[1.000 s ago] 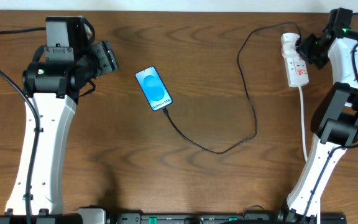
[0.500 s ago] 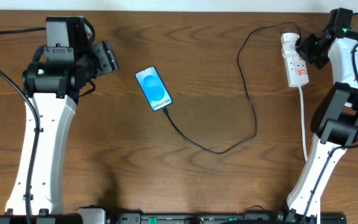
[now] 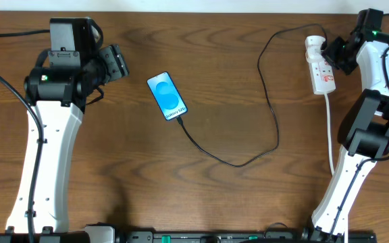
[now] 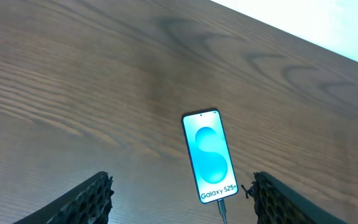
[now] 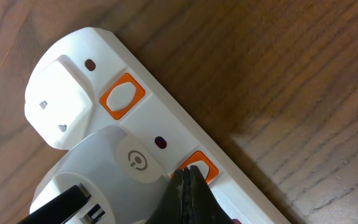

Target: Plug charger to phone and switch on socket

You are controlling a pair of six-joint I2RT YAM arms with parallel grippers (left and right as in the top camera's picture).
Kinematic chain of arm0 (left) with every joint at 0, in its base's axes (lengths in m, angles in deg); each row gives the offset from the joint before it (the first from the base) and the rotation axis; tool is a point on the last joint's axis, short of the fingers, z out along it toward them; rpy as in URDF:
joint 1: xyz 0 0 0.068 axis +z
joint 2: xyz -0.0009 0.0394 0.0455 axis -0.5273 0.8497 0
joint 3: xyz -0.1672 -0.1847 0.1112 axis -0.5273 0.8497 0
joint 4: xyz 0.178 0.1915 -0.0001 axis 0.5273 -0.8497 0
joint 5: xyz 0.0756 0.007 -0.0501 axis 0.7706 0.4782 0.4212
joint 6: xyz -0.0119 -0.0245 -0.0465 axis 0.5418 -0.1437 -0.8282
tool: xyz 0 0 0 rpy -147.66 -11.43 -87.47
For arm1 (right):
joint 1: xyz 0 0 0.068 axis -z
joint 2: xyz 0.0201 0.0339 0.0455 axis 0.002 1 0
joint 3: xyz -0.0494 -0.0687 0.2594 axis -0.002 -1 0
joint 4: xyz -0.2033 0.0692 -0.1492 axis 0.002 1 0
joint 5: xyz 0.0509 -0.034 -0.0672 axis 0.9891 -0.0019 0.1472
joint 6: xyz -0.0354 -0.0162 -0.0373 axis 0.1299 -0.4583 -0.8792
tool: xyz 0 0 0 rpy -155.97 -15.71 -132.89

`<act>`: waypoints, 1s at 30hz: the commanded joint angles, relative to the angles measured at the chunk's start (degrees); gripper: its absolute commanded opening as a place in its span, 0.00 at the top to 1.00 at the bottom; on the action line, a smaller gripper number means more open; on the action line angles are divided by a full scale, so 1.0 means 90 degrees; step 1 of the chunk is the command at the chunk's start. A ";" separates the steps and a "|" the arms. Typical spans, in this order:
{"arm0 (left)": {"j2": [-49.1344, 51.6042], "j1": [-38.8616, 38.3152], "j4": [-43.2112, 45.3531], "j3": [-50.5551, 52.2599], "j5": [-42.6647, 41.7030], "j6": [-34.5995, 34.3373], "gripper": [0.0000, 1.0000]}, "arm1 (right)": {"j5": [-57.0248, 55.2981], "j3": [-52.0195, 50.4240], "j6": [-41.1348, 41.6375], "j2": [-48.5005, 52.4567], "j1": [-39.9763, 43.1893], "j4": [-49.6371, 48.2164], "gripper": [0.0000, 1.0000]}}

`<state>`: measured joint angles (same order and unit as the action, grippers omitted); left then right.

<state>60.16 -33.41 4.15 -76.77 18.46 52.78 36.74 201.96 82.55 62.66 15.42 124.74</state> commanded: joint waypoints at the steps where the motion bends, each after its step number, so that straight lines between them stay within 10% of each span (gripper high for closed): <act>1: 0.0073 0.0032 -0.0022 -0.0007 0.0083 0.0058 0.27 | 0.2256 0.0010 -0.0095 0.0138 -0.1022 -0.0066 0.99; 30: 0.0073 0.0032 -0.0044 -0.0007 0.0083 0.0058 0.27 | 0.2295 0.0010 -0.0138 0.0138 -0.1362 -0.0085 0.99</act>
<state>60.16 -33.41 3.91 -76.77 18.46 52.78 35.45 201.96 82.16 62.66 14.70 124.72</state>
